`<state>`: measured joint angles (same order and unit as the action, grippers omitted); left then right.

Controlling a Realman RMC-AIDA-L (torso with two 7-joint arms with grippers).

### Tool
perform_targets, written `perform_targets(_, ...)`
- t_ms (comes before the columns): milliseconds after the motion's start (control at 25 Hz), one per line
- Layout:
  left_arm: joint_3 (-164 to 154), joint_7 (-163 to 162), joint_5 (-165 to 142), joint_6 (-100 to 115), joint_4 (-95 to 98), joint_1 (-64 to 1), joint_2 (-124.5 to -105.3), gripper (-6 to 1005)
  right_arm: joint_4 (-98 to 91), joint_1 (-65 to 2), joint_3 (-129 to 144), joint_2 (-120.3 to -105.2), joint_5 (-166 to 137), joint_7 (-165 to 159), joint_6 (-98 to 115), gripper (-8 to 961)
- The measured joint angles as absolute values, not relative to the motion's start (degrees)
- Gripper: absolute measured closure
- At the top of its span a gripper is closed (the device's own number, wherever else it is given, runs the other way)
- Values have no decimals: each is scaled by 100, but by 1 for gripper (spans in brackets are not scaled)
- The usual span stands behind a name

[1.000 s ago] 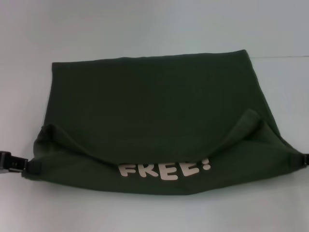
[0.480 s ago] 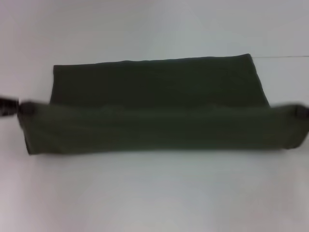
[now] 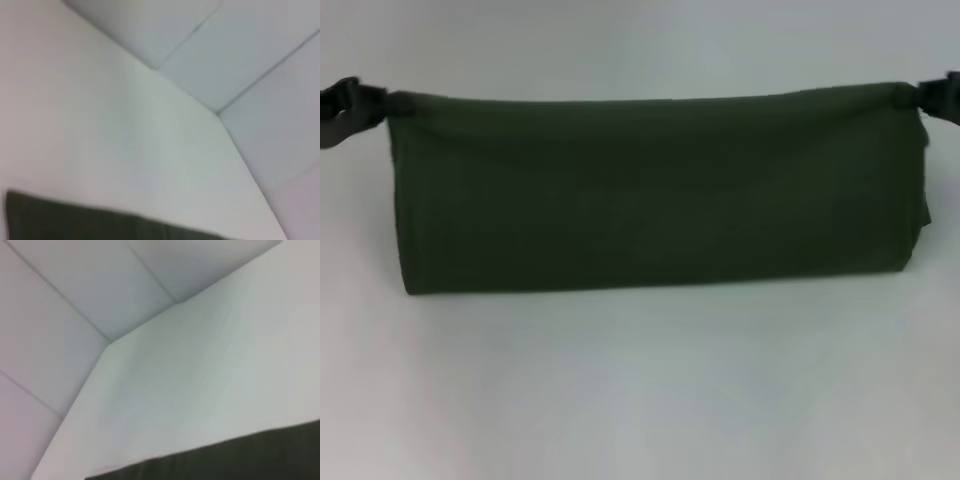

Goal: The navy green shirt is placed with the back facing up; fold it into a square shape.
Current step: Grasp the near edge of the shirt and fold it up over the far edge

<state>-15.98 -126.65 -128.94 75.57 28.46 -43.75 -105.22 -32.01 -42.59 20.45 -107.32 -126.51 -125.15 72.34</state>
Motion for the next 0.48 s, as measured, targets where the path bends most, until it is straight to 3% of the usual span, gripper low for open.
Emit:
perform_targets(240, -1605, -12157, -12643, 6208, 2672, -4604, -10909, 960, -2763, -4679, 2209, -10916, -12638, -12446, 5846, 838)
perform_targets(480, -1607, -11384, -12250, 5134, 2179, -4787, -11053, 949, -2390, -5013, 2467, -11103, -12637, -12431, 4571, 830)
